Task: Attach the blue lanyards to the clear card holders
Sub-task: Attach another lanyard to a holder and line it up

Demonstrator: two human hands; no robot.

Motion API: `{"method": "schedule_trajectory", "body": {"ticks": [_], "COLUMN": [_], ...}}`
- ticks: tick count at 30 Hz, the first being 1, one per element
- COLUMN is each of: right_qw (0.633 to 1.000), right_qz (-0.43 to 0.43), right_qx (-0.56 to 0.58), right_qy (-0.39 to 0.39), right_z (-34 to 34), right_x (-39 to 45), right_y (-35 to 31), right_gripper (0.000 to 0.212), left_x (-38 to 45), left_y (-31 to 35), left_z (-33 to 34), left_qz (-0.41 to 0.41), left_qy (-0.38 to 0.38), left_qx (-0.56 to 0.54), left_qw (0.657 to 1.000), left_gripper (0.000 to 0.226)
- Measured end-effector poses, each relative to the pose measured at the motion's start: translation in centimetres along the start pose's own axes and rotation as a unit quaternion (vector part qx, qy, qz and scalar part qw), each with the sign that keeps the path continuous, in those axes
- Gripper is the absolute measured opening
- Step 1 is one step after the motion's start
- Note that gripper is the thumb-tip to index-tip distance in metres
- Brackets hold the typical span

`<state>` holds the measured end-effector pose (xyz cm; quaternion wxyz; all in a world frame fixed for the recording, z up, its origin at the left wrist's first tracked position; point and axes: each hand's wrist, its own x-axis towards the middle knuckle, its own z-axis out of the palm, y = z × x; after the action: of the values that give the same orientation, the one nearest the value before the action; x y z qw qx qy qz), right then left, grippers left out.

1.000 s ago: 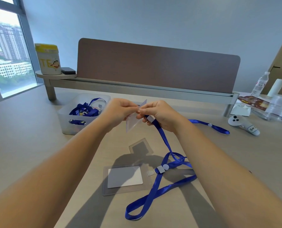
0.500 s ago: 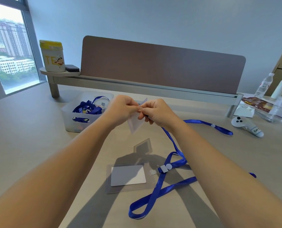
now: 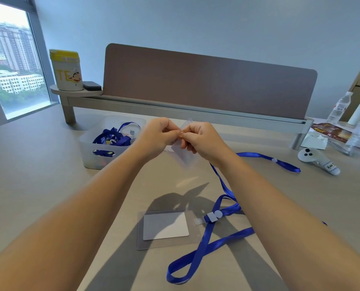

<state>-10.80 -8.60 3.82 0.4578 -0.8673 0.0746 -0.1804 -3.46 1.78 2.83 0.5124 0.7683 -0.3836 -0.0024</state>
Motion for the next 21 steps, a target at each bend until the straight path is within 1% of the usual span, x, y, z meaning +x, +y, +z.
{"method": "schedule_trajectory", "body": {"ticks": [3,4,5,7,9,12,14,16,19,21], "right_qw": [0.999,0.999,0.999,0.998,0.997,0.998,0.999,0.999,0.998,0.997], "right_qz": [0.002,0.004,0.007,0.021,0.041,0.052,0.045,0.035,0.018,0.006], "right_qx": [0.031,0.041,0.045,0.035,0.029,0.032,0.025,0.029,0.057,0.07], "right_qy": [-0.003,-0.01,-0.02,-0.044,-0.052,-0.023,-0.004,0.008,0.009,0.015], "right_z": [-0.3,-0.5,-0.6,-1.0,-1.1,-0.5,-0.1,0.1,0.0,-0.1], "right_x": [0.1,0.1,0.1,0.1,0.2,0.2,0.2,0.2,0.2,0.2], "right_y": [0.1,0.1,0.1,0.2,0.4,0.8,1.0,1.1,0.6,0.4], "right_gripper": [0.033,0.032,0.031,0.023,0.023,0.026,0.026,0.026,0.02,0.025], "left_x": [0.6,0.8,1.0,1.3,1.3,1.2,1.1,1.0,0.9,0.9], "left_y": [0.6,0.9,1.1,1.4,1.3,1.0,0.9,0.9,0.8,0.9], "left_z": [-0.4,-0.7,-0.9,-1.1,-0.9,-0.5,-0.5,-0.6,-0.5,-0.5], "left_qz": [-0.028,-0.043,-0.056,-0.066,-0.062,-0.064,-0.064,-0.053,-0.031,-0.02], "left_qy": [-0.046,-0.065,-0.083,-0.103,-0.092,-0.06,-0.055,-0.05,-0.039,-0.029], "left_qx": [-0.041,-0.05,-0.052,-0.022,0.016,0.023,0.024,0.022,0.017,0.016], "left_qw": [0.998,0.996,0.994,0.992,0.994,0.996,0.996,0.997,0.999,0.999], "left_gripper": [0.012,0.015,0.019,0.02,0.014,0.012,0.013,0.01,0.007,0.008]}}
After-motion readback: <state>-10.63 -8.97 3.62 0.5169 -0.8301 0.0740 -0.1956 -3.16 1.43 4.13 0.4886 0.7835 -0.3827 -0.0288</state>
